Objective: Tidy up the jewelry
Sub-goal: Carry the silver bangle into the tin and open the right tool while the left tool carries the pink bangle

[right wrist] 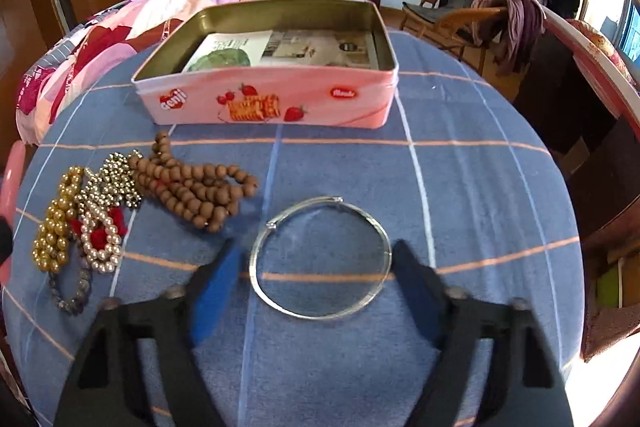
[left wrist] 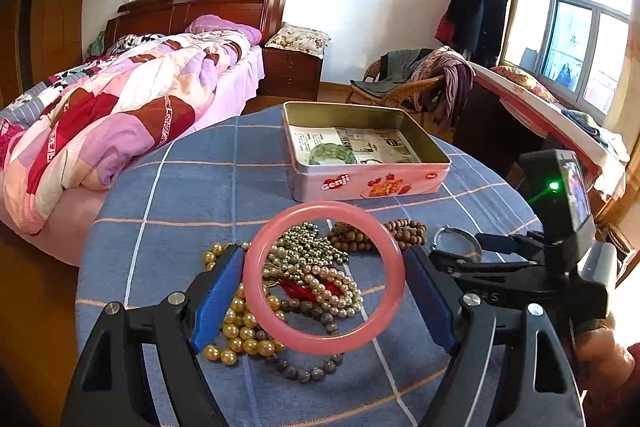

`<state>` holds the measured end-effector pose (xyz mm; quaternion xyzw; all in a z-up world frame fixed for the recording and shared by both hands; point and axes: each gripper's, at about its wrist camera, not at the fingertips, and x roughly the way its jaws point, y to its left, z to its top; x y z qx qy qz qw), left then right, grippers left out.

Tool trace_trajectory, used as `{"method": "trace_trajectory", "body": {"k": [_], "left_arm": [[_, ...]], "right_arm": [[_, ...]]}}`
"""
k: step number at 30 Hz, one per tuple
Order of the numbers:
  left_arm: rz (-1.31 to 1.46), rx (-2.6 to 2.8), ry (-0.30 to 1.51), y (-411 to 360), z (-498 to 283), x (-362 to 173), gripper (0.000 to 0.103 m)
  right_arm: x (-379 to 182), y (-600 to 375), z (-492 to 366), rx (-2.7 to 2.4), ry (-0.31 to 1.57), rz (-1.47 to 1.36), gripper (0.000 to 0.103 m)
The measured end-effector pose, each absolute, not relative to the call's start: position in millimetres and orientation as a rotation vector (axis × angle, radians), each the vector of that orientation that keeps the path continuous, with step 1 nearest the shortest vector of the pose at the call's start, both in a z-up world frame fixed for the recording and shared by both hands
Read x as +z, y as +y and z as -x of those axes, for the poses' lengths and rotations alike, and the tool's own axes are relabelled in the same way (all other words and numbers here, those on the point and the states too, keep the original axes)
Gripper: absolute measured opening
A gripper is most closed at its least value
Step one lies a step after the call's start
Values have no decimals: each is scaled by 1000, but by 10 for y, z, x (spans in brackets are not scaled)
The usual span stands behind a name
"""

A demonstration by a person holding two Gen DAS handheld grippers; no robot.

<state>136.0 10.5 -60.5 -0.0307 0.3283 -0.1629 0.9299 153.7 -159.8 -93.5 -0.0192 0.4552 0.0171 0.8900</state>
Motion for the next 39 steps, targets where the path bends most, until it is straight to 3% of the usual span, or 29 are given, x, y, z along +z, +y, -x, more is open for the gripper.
{"method": "trace_trajectory", "body": {"k": [6,19,39], "left_arm": [[72,-347,679,87,-1400,-641,81],[73,-322,594,-79,-1848,-421,81],[72,-183,615,-423,-3233,-602,81]], "right_arm": [[-889,-1781,-1402,39,910,-59,71],[-184,-1778,-1561,-14,591,-92,71],[-462,-1830,-2890,-71,620,-146,71]]}}
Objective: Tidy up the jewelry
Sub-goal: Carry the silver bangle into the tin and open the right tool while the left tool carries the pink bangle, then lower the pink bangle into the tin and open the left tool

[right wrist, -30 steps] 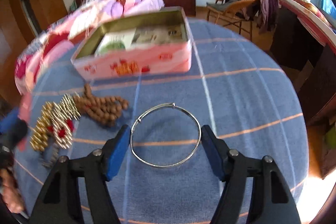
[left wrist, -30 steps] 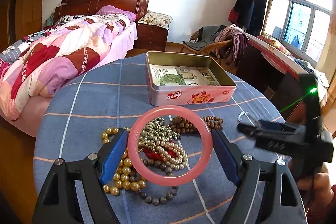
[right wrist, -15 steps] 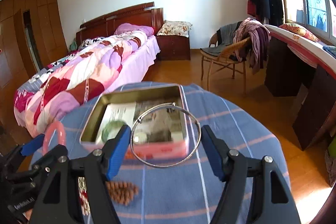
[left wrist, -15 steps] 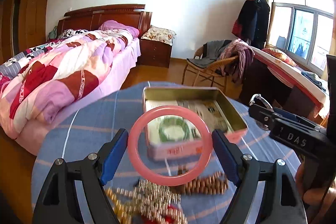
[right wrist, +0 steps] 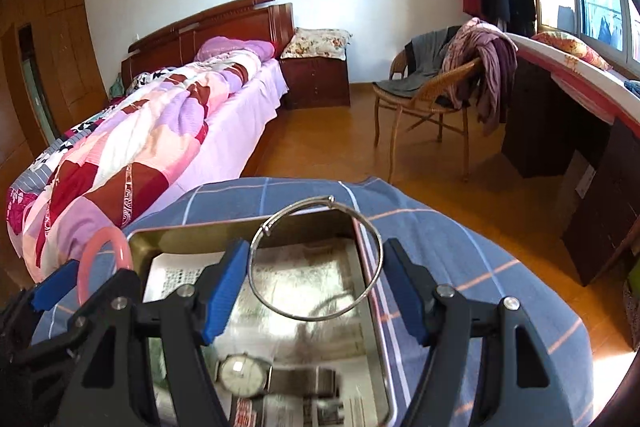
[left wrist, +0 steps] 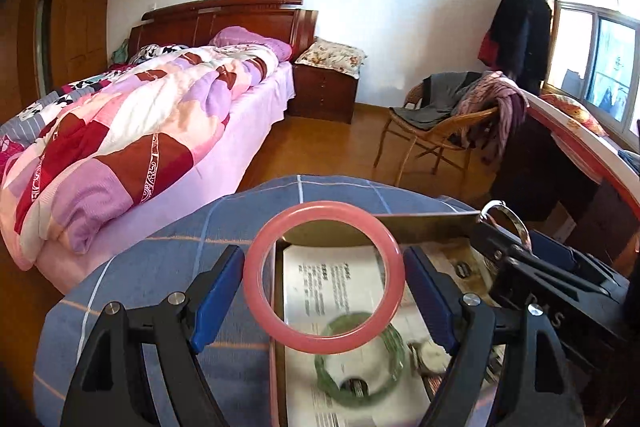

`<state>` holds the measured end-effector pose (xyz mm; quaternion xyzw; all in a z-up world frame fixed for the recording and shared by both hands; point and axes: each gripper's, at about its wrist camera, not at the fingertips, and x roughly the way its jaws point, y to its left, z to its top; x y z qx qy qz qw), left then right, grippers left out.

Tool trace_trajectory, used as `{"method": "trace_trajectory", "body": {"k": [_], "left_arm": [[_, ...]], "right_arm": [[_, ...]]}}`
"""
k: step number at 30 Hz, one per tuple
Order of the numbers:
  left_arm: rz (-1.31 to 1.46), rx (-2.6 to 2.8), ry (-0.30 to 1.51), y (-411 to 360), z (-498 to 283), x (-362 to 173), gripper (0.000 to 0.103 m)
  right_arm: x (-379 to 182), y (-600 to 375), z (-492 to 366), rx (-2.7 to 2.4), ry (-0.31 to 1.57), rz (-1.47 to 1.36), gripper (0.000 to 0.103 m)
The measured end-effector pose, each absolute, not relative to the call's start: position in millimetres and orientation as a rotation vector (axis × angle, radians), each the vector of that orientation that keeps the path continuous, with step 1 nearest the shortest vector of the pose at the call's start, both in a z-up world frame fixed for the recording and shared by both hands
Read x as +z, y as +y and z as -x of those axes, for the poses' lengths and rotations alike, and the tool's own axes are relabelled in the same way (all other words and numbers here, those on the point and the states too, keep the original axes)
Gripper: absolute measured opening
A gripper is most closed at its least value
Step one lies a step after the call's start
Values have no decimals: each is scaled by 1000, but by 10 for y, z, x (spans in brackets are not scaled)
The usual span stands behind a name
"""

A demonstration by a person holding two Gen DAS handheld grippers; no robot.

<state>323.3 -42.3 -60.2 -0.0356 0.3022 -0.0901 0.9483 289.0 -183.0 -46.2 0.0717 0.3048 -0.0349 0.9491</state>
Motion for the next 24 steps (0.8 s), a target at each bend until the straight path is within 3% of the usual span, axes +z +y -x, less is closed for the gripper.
{"method": "trace_trajectory", "body": {"k": [14,17,24], "left_arm": [[113,-215,635,-425,-3264,-694,81],[132,-228,654,-403,-3285,-729,81],[121,-258,648,-468,-3256,-703,84]], "right_arm": [[-526,-1872,-2930,-14,604,-171,73],[-542,-1958,-2934,23,604,-246,77],[-349,-2076,-2699,-121,465,-269,83]]}}
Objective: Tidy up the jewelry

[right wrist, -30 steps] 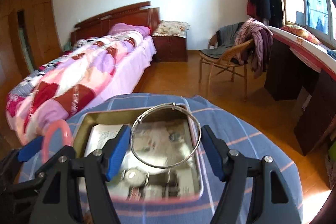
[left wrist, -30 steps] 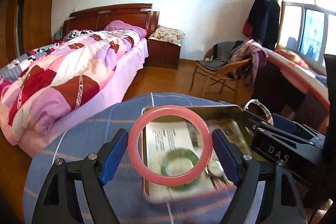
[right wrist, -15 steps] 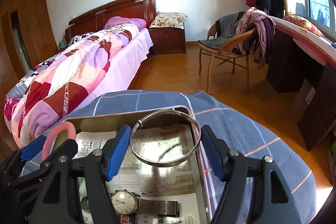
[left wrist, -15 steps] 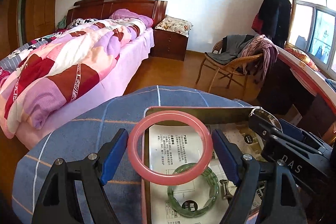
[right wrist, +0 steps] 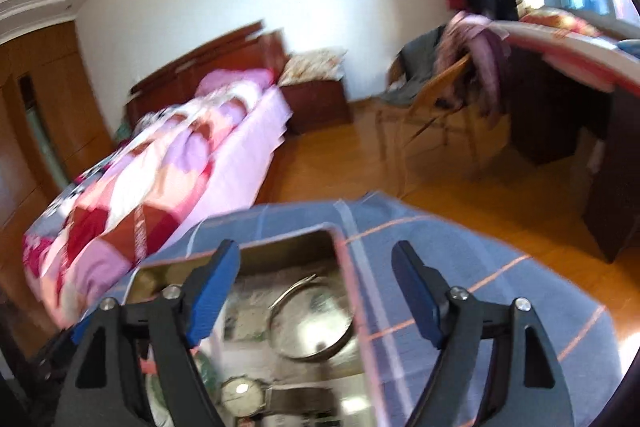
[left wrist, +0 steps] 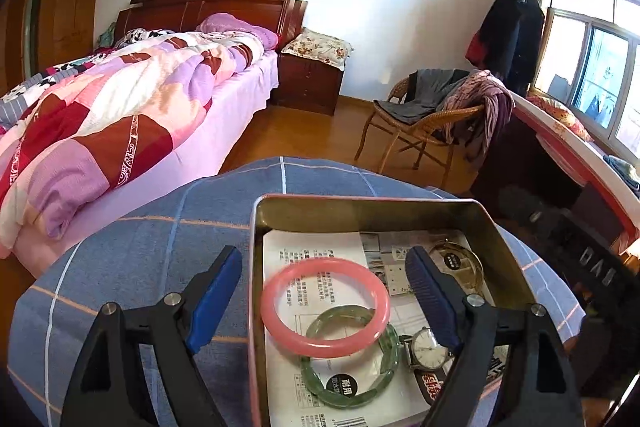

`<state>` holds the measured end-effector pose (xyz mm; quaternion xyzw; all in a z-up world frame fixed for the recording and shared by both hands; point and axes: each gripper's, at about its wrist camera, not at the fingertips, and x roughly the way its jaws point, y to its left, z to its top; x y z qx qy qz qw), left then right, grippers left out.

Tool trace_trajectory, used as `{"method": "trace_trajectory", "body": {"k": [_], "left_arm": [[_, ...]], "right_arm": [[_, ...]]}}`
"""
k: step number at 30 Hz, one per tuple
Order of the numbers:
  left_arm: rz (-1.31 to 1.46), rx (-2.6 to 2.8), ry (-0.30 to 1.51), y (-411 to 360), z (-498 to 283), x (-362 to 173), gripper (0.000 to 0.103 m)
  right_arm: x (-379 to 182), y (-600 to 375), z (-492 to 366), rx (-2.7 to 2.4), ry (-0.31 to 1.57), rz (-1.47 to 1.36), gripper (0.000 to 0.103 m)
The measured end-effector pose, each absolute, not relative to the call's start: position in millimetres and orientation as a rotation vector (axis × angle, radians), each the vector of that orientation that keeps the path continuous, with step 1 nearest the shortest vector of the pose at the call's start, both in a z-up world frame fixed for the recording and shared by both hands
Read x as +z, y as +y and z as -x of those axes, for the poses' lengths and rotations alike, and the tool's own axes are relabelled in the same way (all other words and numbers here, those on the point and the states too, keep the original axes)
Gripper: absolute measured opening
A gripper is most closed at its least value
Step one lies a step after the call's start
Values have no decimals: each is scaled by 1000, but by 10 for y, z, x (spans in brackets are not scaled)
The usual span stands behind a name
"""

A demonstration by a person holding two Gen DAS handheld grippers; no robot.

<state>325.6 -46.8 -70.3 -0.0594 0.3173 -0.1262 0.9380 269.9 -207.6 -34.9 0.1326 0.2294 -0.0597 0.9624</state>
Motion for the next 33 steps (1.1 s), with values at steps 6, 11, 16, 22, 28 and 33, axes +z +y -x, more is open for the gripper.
{"method": "trace_trajectory", "body": {"k": [6,11,16,22,28,33], "left_arm": [[116,-206,603,-443,-3215,-651,84],[137,-206,586,-404,-3200,-596,84],[151,-193,566,-345,-3159,-455,84],[107,-165,559,-144,-2840,-239,84],[63,-91,557,214,-2421,-171,84],[55,-73,598,418,-2124,-321,84]], "right_arm": [[-303,-2144,-2681,-181,447,-277,84],[-309,-2097,-2727,-184,453,-244,84],[-351,-2111,-2742,-196,456,-235,84],[-335,-2090,-2700,-190,439,-224,84],[-244,-1920,-2468,-96,486,-205,84],[-213,-1738,-2048,-60,502,-108,84]]}}
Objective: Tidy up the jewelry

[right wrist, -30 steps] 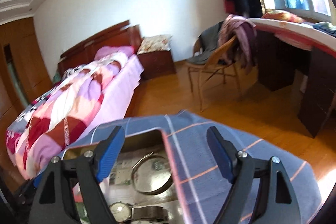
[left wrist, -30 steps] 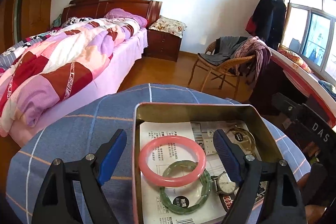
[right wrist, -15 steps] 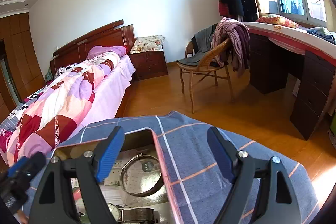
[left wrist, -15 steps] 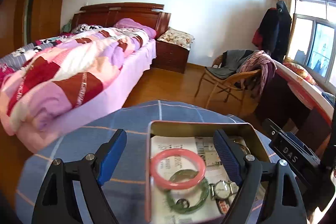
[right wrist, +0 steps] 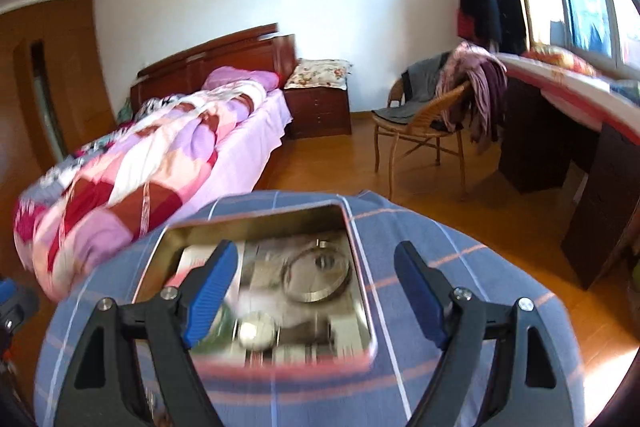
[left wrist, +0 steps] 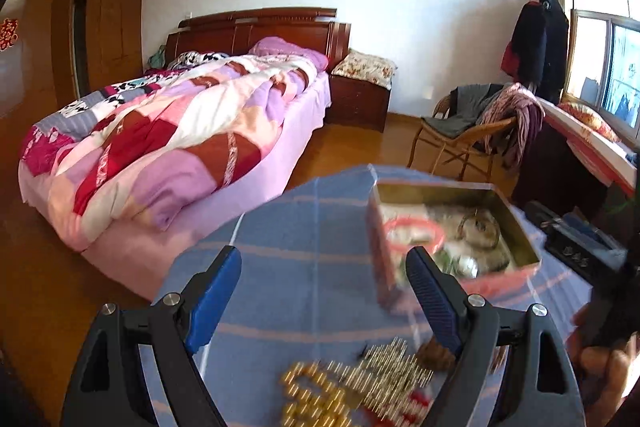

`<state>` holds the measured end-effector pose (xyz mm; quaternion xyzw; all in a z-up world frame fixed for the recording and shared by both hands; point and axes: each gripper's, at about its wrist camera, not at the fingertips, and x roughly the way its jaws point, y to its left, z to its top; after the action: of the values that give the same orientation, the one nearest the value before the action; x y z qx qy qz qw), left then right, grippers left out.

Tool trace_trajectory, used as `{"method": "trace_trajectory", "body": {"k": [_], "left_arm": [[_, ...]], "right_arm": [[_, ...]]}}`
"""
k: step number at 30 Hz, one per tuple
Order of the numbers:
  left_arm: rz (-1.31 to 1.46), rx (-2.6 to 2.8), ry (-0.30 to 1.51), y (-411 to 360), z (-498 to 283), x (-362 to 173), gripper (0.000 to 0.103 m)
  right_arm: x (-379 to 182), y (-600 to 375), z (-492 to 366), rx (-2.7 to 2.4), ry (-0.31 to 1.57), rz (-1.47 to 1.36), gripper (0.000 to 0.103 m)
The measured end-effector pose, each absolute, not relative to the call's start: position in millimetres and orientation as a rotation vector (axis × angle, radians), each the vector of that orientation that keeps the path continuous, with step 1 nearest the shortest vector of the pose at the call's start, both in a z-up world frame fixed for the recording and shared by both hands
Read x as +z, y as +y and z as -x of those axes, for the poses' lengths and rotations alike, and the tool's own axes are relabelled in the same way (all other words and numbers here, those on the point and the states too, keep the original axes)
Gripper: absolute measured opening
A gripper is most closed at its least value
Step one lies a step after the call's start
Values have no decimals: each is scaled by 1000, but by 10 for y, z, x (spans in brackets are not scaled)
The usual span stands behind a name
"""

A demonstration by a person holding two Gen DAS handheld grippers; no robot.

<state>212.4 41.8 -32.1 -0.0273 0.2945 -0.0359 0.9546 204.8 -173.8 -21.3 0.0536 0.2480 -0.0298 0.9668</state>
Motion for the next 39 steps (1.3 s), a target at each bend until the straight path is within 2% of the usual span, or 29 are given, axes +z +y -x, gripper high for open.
{"method": "trace_trajectory", "body": {"k": [15,22,26,29,32,35,37,38,39], "left_arm": [[34,-80,782,623,-1454,-922,84],[133,-133,845,573,-1605,-980,84],[80,-89,884,449,-1737,-1050,84],[76,-89,939,429,-1804,-1124,61],[15,-77,938,388,-1788,-1113,54],[38,-84,925,457,-1767,-1095,30],[123,-115,914,582,-1747,-1080,26],[148,-119,905,621,-1748,-1072,21],[186,-131,883,679,-1717,-1044,21]], "right_arm": [[-622,-1677,-1411,14,662,-144,83],[-601,-1612,-1321,13,642,-123,83],[-605,-1569,-1277,21,628,-108,83],[-603,-1550,-1262,26,623,-101,83],[-620,-1540,-1287,26,638,-100,83],[-628,-1547,-1294,23,647,-104,83],[-627,-1553,-1287,24,646,-107,83],[-628,-1553,-1289,24,648,-106,83],[-631,-1556,-1290,25,651,-108,83]]}}
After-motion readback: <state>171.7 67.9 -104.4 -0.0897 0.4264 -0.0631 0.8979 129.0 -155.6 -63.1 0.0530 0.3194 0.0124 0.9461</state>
